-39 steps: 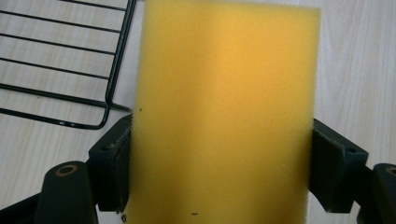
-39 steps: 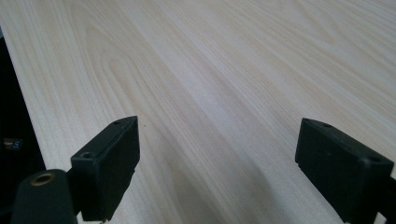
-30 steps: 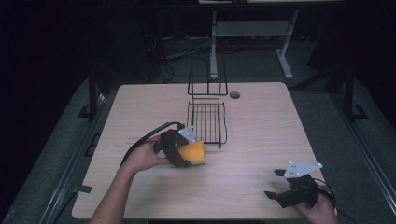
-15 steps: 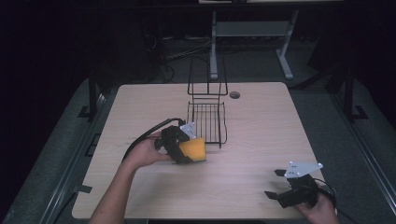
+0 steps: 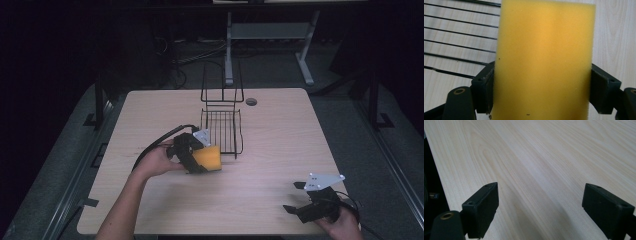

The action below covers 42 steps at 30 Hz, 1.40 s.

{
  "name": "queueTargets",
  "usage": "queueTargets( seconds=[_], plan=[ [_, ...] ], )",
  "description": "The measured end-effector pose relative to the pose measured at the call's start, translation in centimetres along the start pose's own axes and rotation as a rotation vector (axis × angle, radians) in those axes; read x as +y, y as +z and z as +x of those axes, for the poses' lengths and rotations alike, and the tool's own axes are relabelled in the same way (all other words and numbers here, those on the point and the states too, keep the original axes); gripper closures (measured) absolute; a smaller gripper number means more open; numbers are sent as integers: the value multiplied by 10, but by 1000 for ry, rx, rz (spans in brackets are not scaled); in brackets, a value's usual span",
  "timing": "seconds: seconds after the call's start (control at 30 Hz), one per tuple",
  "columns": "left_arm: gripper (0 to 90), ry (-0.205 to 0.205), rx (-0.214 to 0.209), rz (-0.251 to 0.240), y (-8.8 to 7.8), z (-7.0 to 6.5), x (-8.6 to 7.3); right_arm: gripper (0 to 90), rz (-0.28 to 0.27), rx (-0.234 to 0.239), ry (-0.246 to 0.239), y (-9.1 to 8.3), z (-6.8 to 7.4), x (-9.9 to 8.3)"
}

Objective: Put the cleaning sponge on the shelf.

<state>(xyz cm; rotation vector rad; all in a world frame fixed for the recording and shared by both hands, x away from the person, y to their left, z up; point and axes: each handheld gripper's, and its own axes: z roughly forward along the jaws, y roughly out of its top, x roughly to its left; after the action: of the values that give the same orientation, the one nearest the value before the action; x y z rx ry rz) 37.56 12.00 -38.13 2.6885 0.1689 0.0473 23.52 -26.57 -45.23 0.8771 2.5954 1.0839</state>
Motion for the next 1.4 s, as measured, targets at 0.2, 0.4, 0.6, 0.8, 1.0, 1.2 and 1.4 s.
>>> queueTargets(
  seconds=[0.2, 0.4, 0.6, 0.8, 1.0, 1.2, 1.4],
  plan=[
    [216, 9, -1, 9, -1, 3, 4, 133, 3, 2, 5, 0, 0, -1],
    [215, 21, 2, 14, -2, 6, 8, 134, 4, 4, 6, 0, 0, -1],
    [215, 15, -2, 6, 0, 9, 8, 133, 5, 3, 6, -1, 0, -2],
    [215, 14, -4, -1, 1, 11, 8, 133, 6, 0, 6, 0, 0, -1],
    [215, 5, -6, -4, 2, 16, 7, 134, 8, -1, 0, 0, 0, -1],
    [215, 24, -4, 21, 3, 20, 16, 133, 11, 1, 3, 1, -1, 0],
    [215, 37, -8, 44, 7, 26, 24, 134, 11, 3, 3, 1, -1, -1]
  ],
)
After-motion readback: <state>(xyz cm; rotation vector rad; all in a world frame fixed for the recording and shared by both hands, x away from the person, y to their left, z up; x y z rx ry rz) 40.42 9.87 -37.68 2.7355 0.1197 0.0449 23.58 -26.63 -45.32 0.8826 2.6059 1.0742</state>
